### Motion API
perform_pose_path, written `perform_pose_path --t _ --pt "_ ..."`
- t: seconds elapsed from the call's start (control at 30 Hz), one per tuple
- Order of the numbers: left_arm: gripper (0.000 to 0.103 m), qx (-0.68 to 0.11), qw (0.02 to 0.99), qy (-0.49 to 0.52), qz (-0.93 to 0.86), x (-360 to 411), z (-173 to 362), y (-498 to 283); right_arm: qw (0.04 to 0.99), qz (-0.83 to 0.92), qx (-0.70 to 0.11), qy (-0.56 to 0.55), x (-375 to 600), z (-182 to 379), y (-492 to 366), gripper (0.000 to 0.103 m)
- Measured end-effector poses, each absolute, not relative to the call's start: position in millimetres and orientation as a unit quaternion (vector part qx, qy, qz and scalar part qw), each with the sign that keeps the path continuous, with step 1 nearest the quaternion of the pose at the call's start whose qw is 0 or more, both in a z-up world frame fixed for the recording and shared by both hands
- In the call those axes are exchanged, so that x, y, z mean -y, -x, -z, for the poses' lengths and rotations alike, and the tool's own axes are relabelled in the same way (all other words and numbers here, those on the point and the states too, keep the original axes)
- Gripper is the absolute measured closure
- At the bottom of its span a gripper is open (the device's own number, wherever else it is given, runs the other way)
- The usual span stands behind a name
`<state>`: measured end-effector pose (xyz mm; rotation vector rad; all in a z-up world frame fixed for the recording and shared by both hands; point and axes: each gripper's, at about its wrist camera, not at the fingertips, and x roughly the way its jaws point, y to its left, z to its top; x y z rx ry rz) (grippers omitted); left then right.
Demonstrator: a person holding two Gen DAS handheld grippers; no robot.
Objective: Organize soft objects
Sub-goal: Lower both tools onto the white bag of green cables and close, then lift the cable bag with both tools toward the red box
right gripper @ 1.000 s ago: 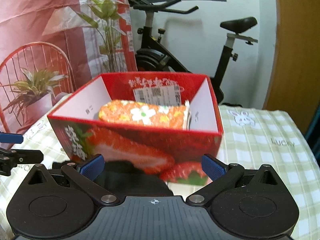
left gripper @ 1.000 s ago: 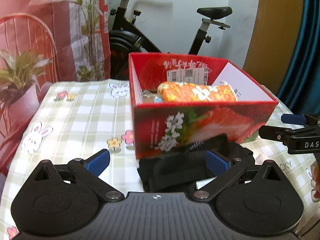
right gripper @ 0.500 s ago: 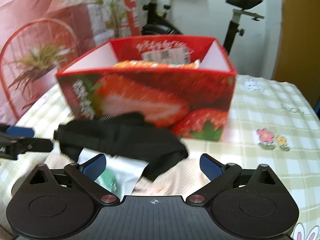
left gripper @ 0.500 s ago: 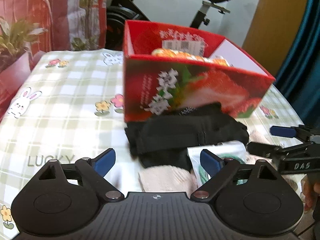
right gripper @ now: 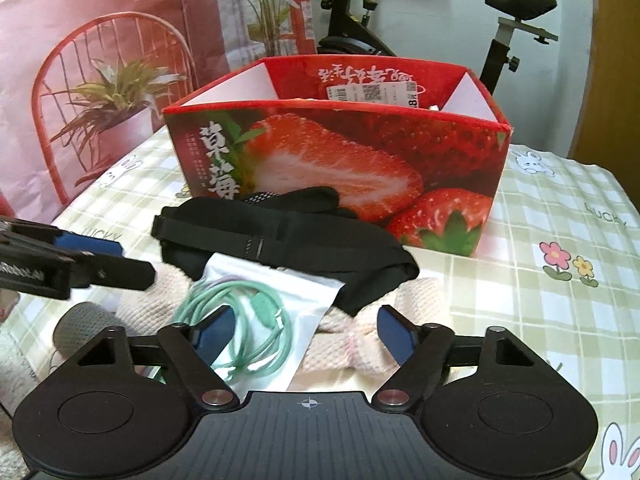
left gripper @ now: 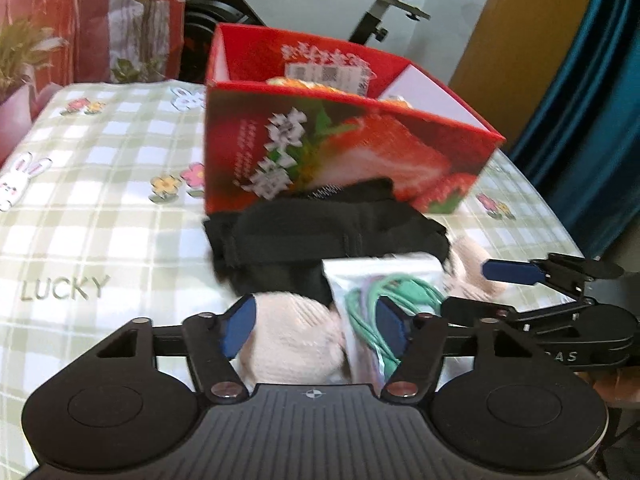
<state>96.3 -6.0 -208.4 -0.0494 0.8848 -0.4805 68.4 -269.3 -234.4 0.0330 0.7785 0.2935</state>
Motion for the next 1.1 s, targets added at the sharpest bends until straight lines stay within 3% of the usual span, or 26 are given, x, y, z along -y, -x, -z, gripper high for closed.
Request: perform_pose_path --t 0.13,0.43,1.1 --pt "0.051 -0.431 0.865 0.030 0.256 11 213 -91 0.909 -0.155 -0.387 -0.015 267 237 -61 0.042" --pt "0.052 -0.466 0.836 0.040 0.287 21 232 -91 0.898 -0.183 -0.400 -0.017 263 241 -54 0.064" --pt "0.051 -0.492 0.811 0.079 0.307 23 255 -102 0.875 -0.196 -0.432 -0.091 275 257 -66 0.060"
